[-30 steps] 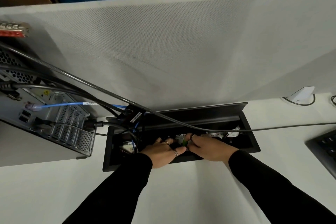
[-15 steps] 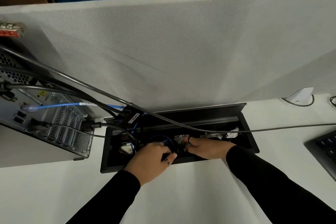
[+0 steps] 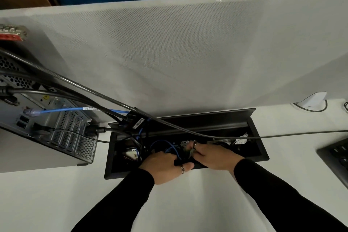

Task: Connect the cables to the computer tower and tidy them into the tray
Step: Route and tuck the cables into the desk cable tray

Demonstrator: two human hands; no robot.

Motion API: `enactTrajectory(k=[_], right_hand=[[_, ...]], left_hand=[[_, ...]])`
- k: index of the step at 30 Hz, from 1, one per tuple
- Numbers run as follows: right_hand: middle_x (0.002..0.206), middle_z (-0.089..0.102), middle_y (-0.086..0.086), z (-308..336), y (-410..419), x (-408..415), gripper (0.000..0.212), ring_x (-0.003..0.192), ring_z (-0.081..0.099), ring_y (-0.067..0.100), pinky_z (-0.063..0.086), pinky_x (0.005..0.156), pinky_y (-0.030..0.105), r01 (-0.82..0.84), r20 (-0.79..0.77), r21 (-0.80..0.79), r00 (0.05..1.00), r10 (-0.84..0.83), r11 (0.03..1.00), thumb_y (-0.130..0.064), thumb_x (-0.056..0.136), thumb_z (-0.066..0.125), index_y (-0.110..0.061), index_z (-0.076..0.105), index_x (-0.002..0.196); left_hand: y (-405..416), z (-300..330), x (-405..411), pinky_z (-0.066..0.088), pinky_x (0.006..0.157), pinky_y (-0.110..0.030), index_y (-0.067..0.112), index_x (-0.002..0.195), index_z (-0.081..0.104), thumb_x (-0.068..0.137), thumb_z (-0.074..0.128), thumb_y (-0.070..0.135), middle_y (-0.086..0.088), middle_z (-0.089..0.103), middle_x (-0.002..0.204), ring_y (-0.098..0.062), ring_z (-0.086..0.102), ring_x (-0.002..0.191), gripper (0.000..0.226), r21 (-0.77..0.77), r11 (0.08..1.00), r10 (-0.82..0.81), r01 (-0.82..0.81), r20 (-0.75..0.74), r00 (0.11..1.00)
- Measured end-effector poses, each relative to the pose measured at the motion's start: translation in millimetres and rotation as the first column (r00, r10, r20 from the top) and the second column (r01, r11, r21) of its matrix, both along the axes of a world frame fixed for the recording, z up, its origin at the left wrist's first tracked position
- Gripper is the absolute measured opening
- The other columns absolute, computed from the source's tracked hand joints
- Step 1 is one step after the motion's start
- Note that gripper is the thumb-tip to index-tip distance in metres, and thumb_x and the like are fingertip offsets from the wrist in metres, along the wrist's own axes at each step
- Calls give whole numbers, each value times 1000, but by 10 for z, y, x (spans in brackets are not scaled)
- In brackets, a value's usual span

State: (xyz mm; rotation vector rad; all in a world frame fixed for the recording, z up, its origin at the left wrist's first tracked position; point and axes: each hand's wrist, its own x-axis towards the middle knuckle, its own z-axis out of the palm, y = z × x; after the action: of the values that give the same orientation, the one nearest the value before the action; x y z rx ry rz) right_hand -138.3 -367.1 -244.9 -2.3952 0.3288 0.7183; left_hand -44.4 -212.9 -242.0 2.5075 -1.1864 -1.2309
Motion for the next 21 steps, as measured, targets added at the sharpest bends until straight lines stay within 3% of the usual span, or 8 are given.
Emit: enactTrajectory(k=[3, 7, 9, 12, 14, 17, 19, 21], right_hand=[[112, 63, 9, 41, 37, -7, 31, 98, 59, 26, 42, 81, 33, 9, 36, -114, 999, -4, 993, -33, 98, 31, -20, 49, 120], [106, 66, 6, 51, 114, -56, 29, 96, 61, 25, 41, 77, 32, 41, 187, -202, 982, -2, 978, -29, 99, 31, -25, 45, 124], [106, 64, 3, 17, 172, -48, 26, 94, 61, 21, 44, 78, 33, 108, 302, -179, 952, -49, 978, -27, 97, 35, -24, 47, 120], [97, 64, -6, 0, 303, 40, 16, 81, 59, 9, 50, 78, 31, 237, 418, 62, 876, -241, 970, -24, 95, 46, -25, 51, 109], [97, 67, -8, -32, 372, 118, 15, 85, 62, 6, 53, 81, 32, 285, 409, 209, 844, -348, 936, -25, 93, 52, -24, 53, 108], [96, 69, -10, -125, 430, 190, 10, 85, 63, 4, 53, 80, 31, 352, 412, 193, 818, -401, 916, -29, 89, 59, -26, 60, 98], [88, 67, -10, -159, 430, 209, 1, 77, 62, 4, 53, 74, 32, 382, 393, 131, 827, -401, 915, -29, 87, 61, -30, 61, 86], [75, 65, -11, -162, 411, 218, 16, 73, 62, 7, 53, 72, 33, 383, 318, 118, 860, -400, 916, -24, 84, 62, -35, 51, 85]], left_hand=[[22, 27, 29, 48, 91, -34, 30, 111, 59, 71, 35, 79, 2, 65, 107, -18, 59, 101, 68, -16, 1000, 18, -18, -38, 999], [73, 73, 6, 53, 81, -35, 24, 104, 59, 78, 55, 61, 1, 67, 96, -15, 63, 87, 46, -161, 980, 119, -118, -4, 993], [100, 112, -19, 51, 85, -34, 21, 107, 59, 80, 57, 55, 2, 61, 104, -13, 58, 96, 43, -233, 967, 125, -107, 64, 990], [191, 101, -80, 41, 97, -28, 19, 119, 52, 87, 48, 52, 3, 41, 125, -13, 35, 120, 46, -275, 961, 65, 8, 253, 965], [272, 90, -138, 36, 102, -22, 20, 127, 46, 89, 38, 54, 4, 31, 137, -13, 27, 129, 51, -275, 961, 59, 33, 319, 946], [361, 68, -201, 27, 106, -17, 24, 136, 37, 88, 23, 59, 6, 21, 151, -9, 25, 137, 61, -261, 965, 60, 39, 363, 930], [375, 11, -234, 29, 105, -18, 25, 137, 36, 92, 23, 57, 7, 29, 150, -8, 32, 135, 56, -291, 957, 90, 19, 357, 930], [363, -13, -290, 38, 102, -23, 23, 133, 44, 87, 16, 60, 2, 52, 135, -13, 48, 124, 66, -279, 960, 117, -12, 361, 925]])
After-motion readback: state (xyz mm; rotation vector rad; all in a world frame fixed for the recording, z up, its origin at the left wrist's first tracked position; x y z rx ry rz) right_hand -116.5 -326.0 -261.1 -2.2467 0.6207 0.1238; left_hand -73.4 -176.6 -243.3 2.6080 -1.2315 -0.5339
